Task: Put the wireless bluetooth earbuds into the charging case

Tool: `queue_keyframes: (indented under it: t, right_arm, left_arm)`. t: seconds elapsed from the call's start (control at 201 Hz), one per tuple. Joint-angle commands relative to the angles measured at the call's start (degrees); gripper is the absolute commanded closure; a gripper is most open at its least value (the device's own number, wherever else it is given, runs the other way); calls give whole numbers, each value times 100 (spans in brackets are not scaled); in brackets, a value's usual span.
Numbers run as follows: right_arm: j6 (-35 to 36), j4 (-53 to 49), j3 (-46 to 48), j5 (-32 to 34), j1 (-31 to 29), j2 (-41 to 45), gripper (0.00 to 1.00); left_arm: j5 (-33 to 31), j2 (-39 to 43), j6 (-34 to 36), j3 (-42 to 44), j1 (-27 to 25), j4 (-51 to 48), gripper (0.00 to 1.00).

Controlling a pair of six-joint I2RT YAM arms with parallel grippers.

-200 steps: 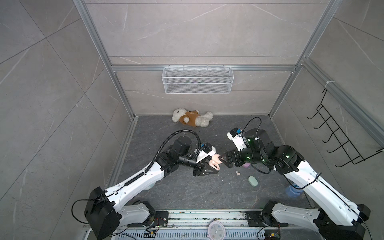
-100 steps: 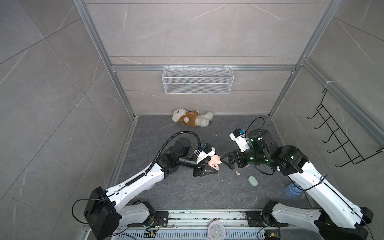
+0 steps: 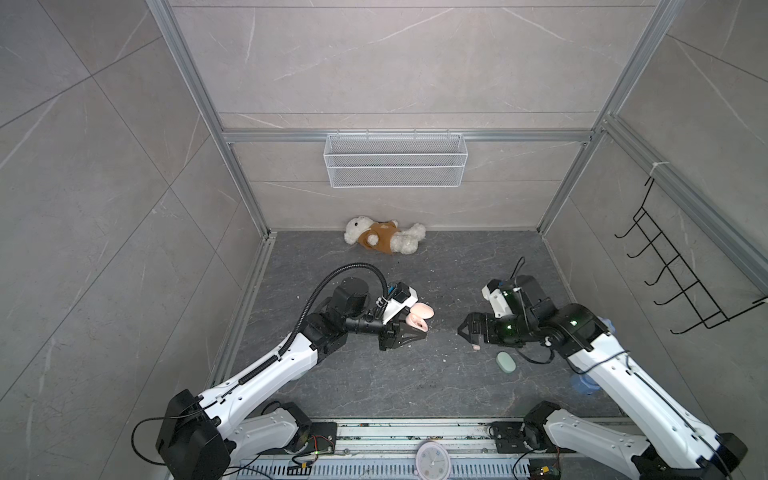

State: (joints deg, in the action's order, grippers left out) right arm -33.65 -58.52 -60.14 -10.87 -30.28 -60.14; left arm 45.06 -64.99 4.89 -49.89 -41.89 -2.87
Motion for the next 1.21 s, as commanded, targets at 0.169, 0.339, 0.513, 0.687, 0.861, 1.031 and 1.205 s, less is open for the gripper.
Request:
queue_keyframes:
  t: [0.169,0.339,0.513,0.687,0.861,1.031,1.205]
  right_arm:
    - [-816,1509,1298,156,324,-761,0]
    - [-923,2085,1571,114,616,-1398,0]
    - [-990,2581,1741,-7,827,-1862,0]
    - [-986,2879,1760,-95,918,-2222,1]
    - [-965,3039,1738,-132,969,-2426,2]
    - [-825,3071,1591,-138,998,-2614,3]
    - [-665,3091,1369,-277,1000,-2866,4]
  left_arm:
    - [-109,275,-115,102,21,280,75]
    - [-129,307,-144,165,16,323,75]
    - [-157,308,-137,172,18,327,75]
    - [-160,269,-119,165,19,307,75]
    - [-183,268,-90,129,16,257,75]
    - [-202,242,-84,116,15,246,76]
    - [-201,224,-101,117,18,252,76]
